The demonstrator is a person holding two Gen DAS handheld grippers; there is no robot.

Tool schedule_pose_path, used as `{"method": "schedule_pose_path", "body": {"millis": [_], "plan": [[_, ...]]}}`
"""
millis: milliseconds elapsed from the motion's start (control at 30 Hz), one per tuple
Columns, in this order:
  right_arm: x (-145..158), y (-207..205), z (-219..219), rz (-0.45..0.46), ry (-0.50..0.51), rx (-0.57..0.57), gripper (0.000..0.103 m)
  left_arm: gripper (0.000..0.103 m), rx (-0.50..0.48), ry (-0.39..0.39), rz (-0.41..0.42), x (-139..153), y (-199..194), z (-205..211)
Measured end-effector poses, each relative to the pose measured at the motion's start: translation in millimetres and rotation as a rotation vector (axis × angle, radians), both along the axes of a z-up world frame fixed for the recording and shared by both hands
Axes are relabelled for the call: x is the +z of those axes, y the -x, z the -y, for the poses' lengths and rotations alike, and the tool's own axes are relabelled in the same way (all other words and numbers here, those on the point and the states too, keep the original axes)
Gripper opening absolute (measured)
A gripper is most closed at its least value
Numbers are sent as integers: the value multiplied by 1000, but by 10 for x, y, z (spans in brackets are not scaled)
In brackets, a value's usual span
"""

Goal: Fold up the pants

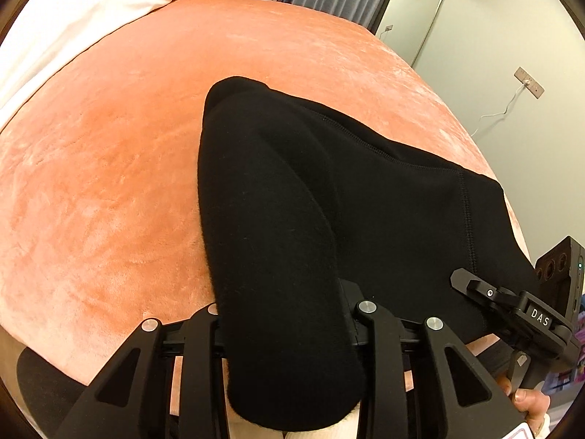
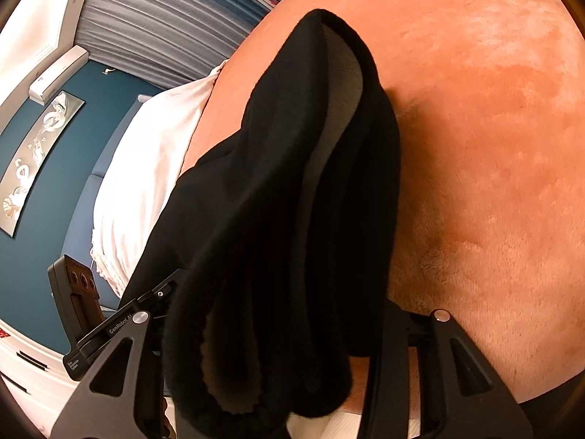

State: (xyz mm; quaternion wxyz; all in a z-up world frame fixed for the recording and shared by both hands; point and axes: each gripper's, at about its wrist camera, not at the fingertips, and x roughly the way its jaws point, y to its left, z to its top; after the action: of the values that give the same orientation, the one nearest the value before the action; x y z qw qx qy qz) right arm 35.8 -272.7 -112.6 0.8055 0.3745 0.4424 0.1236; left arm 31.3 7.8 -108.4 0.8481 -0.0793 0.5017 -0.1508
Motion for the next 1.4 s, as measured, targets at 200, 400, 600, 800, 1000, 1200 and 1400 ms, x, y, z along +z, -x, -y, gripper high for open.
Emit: {"method": "schedule_pose_path", "body": {"millis": [200, 400, 600, 800, 1000, 1200, 1400], "plan": [[102, 6, -70, 19, 27, 6, 39, 27, 2, 0, 9, 19, -23, 147], [333, 191, -110, 42, 35, 34, 39, 25, -45, 5, 41, 249, 215, 137], [424, 540, -148, 3, 20, 76, 39, 25, -84, 45, 19, 371, 649, 0], [806, 679, -230, 79, 41, 109, 38, 24, -96, 107, 70, 695, 839, -114], [1359, 185, -220, 269, 81, 134, 37, 24, -118, 118, 246, 1211, 541, -70], [1976, -648, -209, 497, 126, 116, 37, 24, -83, 114, 481, 1785, -168, -13], [2348, -1674, -152, 674, 123, 70, 37, 24, -32, 162, 626, 2084, -1158, -3]]}}
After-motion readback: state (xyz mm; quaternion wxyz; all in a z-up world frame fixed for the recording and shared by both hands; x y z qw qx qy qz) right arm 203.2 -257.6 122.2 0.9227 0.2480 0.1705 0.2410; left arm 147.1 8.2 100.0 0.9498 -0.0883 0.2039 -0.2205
